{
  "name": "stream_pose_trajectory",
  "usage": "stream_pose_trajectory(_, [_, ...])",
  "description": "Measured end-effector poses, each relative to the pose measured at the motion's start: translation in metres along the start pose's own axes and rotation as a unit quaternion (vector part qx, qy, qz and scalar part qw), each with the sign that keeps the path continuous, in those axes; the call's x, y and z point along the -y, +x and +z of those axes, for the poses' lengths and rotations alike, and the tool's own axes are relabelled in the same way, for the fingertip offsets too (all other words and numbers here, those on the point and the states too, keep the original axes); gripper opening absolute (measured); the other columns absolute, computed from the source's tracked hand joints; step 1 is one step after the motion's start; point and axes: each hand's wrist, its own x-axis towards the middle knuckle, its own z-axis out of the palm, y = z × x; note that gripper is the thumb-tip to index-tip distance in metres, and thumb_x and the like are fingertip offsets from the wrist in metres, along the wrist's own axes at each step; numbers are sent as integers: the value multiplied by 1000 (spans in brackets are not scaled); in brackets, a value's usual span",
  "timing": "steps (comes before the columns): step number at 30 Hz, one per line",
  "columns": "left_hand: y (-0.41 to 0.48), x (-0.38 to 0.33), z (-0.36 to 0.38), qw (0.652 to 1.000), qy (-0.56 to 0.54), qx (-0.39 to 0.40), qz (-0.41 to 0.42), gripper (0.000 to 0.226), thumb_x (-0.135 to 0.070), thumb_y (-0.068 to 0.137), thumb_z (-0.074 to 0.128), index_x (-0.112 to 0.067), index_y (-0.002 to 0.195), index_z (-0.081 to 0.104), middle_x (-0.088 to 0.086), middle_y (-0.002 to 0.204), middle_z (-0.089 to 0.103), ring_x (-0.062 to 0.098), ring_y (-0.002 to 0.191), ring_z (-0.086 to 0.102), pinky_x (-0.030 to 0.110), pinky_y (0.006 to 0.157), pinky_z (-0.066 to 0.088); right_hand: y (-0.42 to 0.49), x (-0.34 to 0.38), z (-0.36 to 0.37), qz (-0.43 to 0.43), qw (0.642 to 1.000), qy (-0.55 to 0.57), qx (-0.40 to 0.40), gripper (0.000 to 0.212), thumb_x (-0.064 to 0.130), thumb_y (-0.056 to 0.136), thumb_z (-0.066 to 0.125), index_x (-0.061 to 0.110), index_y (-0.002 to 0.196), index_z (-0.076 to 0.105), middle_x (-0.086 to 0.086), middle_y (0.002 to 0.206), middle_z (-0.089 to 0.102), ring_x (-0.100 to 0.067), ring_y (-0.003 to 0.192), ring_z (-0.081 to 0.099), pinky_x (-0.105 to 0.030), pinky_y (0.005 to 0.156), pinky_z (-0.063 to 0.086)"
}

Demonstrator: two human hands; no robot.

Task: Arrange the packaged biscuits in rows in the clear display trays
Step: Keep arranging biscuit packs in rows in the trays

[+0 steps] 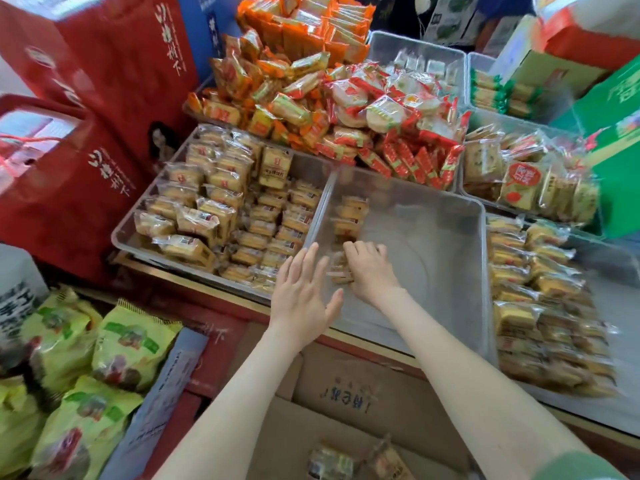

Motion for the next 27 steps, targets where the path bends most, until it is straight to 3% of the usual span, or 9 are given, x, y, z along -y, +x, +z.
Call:
stream_pose_trajectory(4, [4, -6, -24, 986, -164, 34, -10, 88, -64, 81, 41, -13, 151, 28, 13, 161, 15, 18, 146, 1, 29, 118, -10, -41, -23, -50, -74, 988, 69, -115, 73, 3, 58, 80, 8, 123, 46, -12, 112, 56, -30, 103, 50, -36, 89, 30])
stream_pose_trajectory(7, [12, -23, -73, 918, -380, 113, 17, 98, -66, 75, 66, -32, 153, 18, -5, 163, 2, 9, 148, 1, 32, 118, 4, -90, -34, -115, -91, 963, 237, -95, 68, 11, 68, 84, 14, 124, 45, -2, 115, 52, -14, 104, 44, -25, 91, 36])
stream_pose_trajectory(9, [18, -39, -117, 834, -501, 230, 24, 92, -61, 69, 75, -43, 147, 28, -12, 160, 18, 3, 145, 18, 30, 117, 19, -124, -38, -157, -51, 933, 355, -26, 65, 18, 70, 86, 21, 122, 47, 7, 114, 54, -7, 105, 51, -16, 91, 40])
stream_pose_trajectory(11, [21, -56, -145, 746, -562, 354, 50, 83, -52, 68, 77, -35, 141, 41, -5, 150, 43, 2, 132, 43, 26, 109, 36, -155, -41, -187, -19, 911, 411, 36, 63, 18, 72, 85, 27, 123, 48, 11, 117, 57, -2, 111, 54, -17, 95, 42])
stream_pose_trajectory(13, [17, -78, -159, 709, -572, 406, 80, 84, -57, 66, 82, -18, 134, 51, 6, 132, 60, 9, 113, 59, 23, 92, 47, -180, -43, -201, -1, 890, 455, 33, 63, 16, 74, 83, 30, 126, 51, 10, 120, 58, -6, 115, 55, -28, 97, 47])
stream_pose_trajectory(16, [3, -106, -161, 685, -629, 367, 30, 90, -69, 53, 82, -13, 121, 60, 1, 110, 72, 15, 101, 67, 25, 82, 53, -208, -39, -203, 59, 819, 568, -54, 62, 21, 80, 78, 32, 134, 49, 6, 131, 54, -7, 119, 55, -32, 96, 50])
stream_pose_trajectory(20, [-18, -136, -154, 678, -677, 284, -49, 81, -52, 57, 88, -14, 122, 58, 8, 113, 72, 23, 103, 70, 32, 84, 57, -229, -28, -188, 190, 765, 602, -130, 52, 46, 85, 63, 25, 132, 53, 6, 126, 61, -7, 116, 57, -37, 103, 47])
stream_pose_trajectory(23, [-32, -156, -157, 687, -681, 242, -68, 61, -35, 63, 83, -15, 116, 60, 7, 106, 74, 21, 98, 71, 31, 81, 58, -243, -23, -183, 198, 743, 627, -124, 27, 37, 94, 57, 20, 113, 66, 2, 105, 73, -14, 101, 68, -38, 96, 52])
stream_pose_trajectory(27, [-41, -165, -164, 708, -664, 224, -85, 42, -17, 76, 83, -12, 113, 64, 8, 103, 75, 26, 99, 70, 36, 84, 59, -265, -39, -193, 172, 723, 658, -123, 16, 26, 93, 61, 22, 106, 69, 4, 99, 75, -14, 95, 68, -23, 77, 51])
